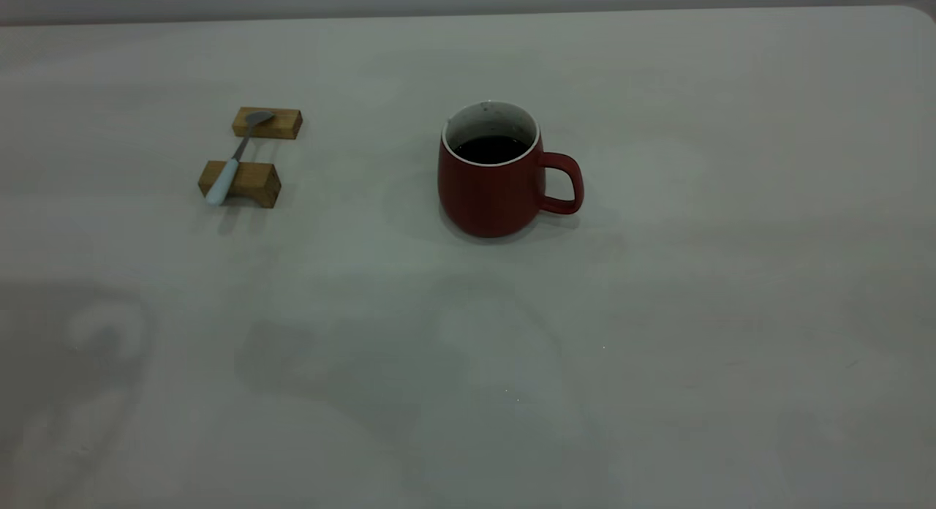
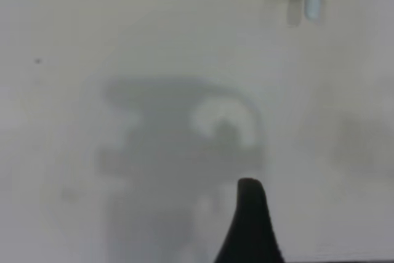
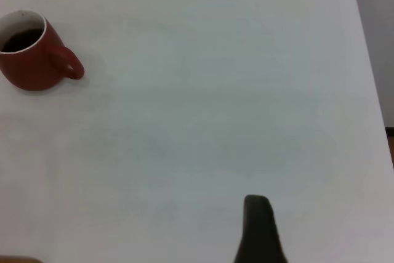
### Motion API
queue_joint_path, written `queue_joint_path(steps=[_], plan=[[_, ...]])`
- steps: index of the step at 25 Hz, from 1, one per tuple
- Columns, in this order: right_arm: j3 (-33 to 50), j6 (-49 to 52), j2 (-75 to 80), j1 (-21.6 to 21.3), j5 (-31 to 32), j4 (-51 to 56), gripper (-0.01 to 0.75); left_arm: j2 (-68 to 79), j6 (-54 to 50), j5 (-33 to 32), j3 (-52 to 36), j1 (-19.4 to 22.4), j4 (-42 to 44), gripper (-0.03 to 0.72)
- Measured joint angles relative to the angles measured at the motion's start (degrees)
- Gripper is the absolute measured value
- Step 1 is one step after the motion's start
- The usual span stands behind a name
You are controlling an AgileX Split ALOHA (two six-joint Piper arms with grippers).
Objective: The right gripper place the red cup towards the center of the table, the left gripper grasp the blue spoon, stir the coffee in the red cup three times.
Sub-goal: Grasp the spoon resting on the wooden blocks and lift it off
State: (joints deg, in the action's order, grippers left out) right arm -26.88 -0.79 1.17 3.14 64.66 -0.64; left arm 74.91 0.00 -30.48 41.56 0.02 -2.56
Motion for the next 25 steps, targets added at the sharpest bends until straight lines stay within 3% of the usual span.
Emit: queue_joint_path(steps=[7, 13, 25], plan=[[0.00, 0.00, 0.00, 0.00, 0.00, 0.00, 0.591, 20.47, 0.49, 6.88, 7.72, -1.96, -0.72, 0.653], [0.00, 0.00, 0.00, 0.00, 0.00, 0.00, 0.591, 36.27, 0.87, 8.18, 17.54, -5.78, -0.72, 0.648], [0.00, 0.00, 0.00, 0.00, 0.00, 0.00, 0.591, 53.91, 1.04, 8.88, 30.22, -9.76, -0.83, 0.632]])
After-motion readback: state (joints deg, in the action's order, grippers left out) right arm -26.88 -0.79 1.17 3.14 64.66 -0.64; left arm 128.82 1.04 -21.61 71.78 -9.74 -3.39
